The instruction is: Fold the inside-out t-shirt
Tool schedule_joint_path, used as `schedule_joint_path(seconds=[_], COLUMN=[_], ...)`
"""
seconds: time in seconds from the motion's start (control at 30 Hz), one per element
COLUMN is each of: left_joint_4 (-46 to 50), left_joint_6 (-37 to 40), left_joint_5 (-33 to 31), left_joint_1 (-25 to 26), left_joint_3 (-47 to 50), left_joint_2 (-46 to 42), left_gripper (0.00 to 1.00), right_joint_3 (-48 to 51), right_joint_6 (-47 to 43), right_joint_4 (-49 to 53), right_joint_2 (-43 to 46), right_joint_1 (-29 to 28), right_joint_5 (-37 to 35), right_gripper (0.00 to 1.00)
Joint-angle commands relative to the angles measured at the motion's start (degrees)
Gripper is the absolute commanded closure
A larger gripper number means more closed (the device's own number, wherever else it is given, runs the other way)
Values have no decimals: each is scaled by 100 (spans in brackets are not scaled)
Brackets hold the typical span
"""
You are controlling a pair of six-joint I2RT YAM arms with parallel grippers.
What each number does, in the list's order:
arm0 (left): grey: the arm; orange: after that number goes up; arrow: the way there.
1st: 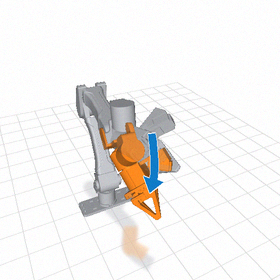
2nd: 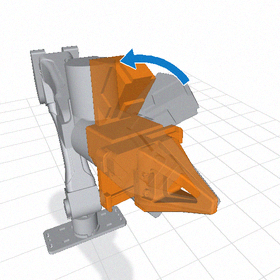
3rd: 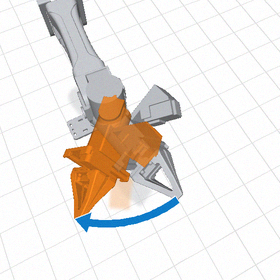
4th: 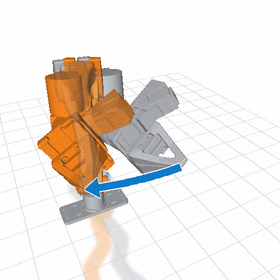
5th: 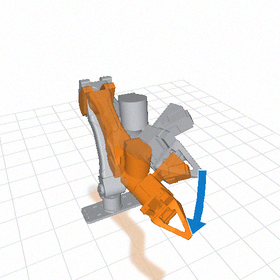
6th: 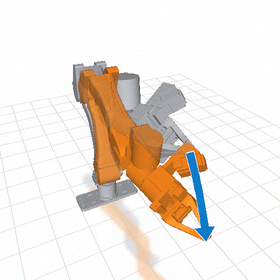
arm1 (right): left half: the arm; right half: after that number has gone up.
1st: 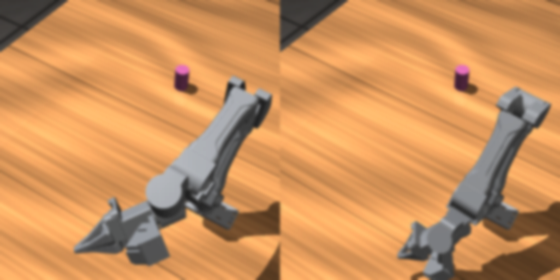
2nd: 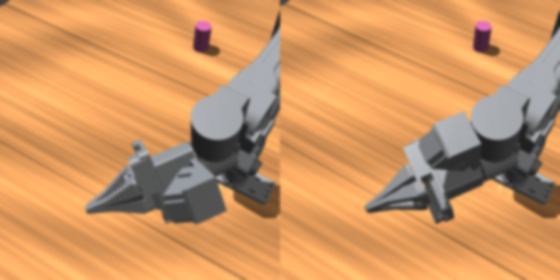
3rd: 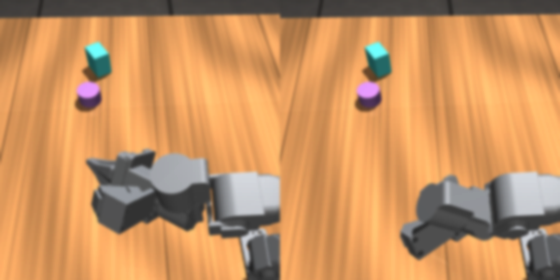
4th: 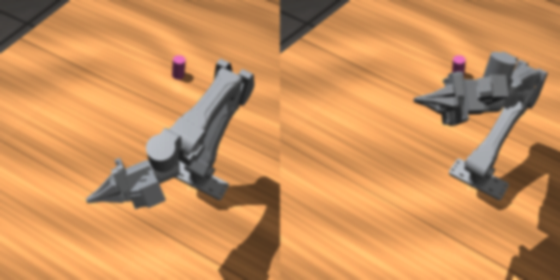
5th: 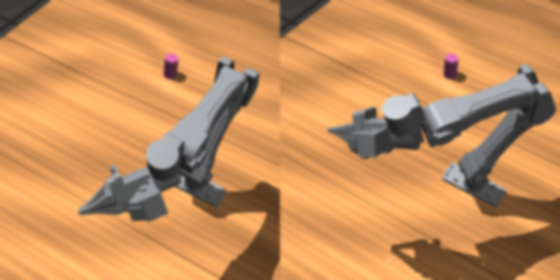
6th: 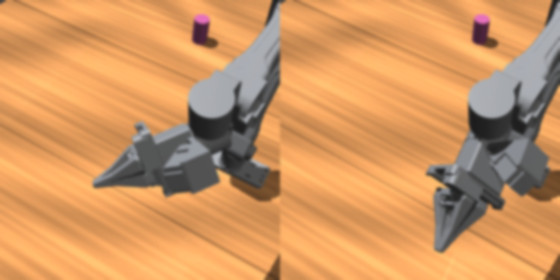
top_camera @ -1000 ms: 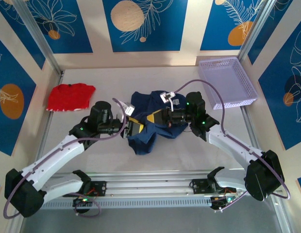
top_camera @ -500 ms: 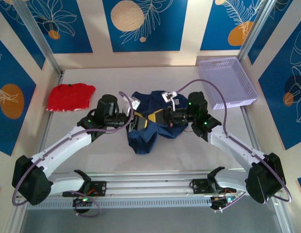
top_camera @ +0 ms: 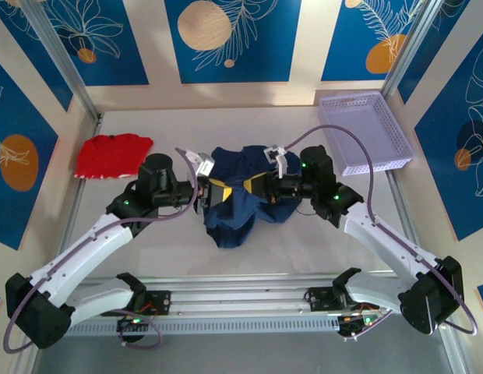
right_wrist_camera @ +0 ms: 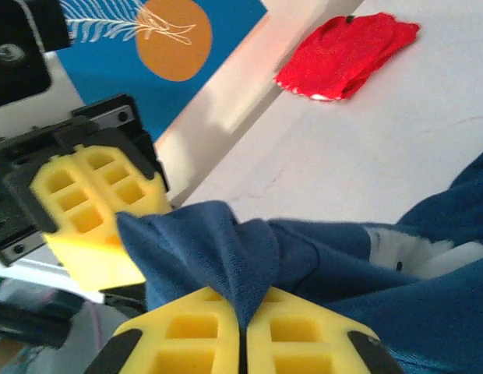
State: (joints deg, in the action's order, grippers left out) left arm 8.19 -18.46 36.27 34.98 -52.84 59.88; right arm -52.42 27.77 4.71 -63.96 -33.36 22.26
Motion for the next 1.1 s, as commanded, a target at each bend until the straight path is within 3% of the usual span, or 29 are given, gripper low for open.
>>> schedule_joint_path(seconds=[0.0,0.17,0.27,0.47,0.67,0.77,0.9,1.03,1.07], left_joint_4=[273,1372,1381,1310,1149,1059,967,880,893], left_joint_6=[-252,-814,-1115,-1194,-1260,-1281,-1260,-1172,-1107], left_joint_5=[321,-875,-1103,-1154,-1058,-1030,-1026,-1146,-1224], left_joint_1=[-18,-18,32,131,161,164,154,149,145], left_joint_3=[-218,-815,-872,-974,-871,-803,-745,-686,-656], left_joint_2=[-99,133,268,348,283,245,214,116,67], left_gripper=[100,100,100,100,100,100,100,100,91], right_joint_3=[-496,-913,-523,164,108,53,230,690,816], right_joint_6=[-468,-820,-1246,-1357,-913,-809,-750,-574,-467], right_joint_4=[1109,2195,1767,484,-337,-422,-445,-789,-987], right_joint_2=[-103,-145,355,622,-188,-315,-90,301,376], right_joint_1=[-265,-496,-681,-1197,-1478,-1479,-1356,-816,-631], right_joint_5=[-1796,-3496,-3158,-1752,-1890,-2105,-1946,-734,-321], right_gripper=[81,64,48,44,42,53,100,100,100])
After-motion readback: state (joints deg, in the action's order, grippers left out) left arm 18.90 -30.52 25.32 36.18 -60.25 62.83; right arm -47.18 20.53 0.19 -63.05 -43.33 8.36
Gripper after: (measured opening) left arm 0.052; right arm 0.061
